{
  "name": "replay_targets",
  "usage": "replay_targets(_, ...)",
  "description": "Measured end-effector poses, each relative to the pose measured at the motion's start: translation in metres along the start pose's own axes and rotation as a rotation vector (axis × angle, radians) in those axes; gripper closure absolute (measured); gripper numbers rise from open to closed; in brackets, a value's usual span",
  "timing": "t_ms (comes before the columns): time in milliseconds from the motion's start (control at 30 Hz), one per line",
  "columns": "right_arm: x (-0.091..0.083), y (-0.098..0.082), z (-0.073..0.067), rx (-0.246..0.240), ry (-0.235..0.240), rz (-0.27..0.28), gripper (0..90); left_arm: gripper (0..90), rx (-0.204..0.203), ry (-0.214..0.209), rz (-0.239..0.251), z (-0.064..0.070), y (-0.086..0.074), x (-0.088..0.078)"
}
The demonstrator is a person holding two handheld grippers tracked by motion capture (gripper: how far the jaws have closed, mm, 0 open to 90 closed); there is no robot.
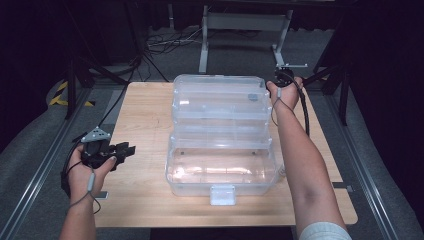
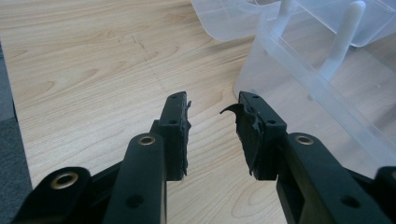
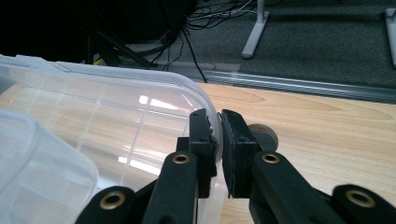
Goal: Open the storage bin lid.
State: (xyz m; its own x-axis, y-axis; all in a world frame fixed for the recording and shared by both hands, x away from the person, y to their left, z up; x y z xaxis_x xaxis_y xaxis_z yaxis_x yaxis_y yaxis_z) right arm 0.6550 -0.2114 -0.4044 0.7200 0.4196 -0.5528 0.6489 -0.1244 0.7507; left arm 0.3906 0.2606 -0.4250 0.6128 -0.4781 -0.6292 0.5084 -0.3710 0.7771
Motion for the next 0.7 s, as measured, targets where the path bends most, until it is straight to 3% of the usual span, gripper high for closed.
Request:
replay_targets(533, 0.0095, -0.0083, 0.0051, -0.012, -0.026, -0.019, 83.2, 64.3, -0.004, -0.011, 0.002, -0.0025, -0.0006, 0.0024)
replay_targets(700, 0.0054, -0.0064, 0.0058, -0.019, -0.025, -0.015, 84.1, 64.3, -0.001, -0.020, 0.003, -0.0027, 0.0025, 0.0060)
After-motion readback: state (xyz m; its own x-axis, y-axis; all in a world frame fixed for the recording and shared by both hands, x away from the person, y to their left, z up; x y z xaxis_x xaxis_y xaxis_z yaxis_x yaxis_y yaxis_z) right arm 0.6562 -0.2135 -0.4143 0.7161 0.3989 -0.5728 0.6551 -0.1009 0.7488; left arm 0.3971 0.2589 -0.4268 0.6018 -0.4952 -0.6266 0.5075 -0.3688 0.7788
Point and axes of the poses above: each handheld gripper's, and its own axes: x roughly forward along the jaws, y roughly out of its top, z roughly to its right, the point moved 7 cm from there along x, roughly forward along the jaws, and after that the axes turned 11 degrees about x, right-handed, at the moved point
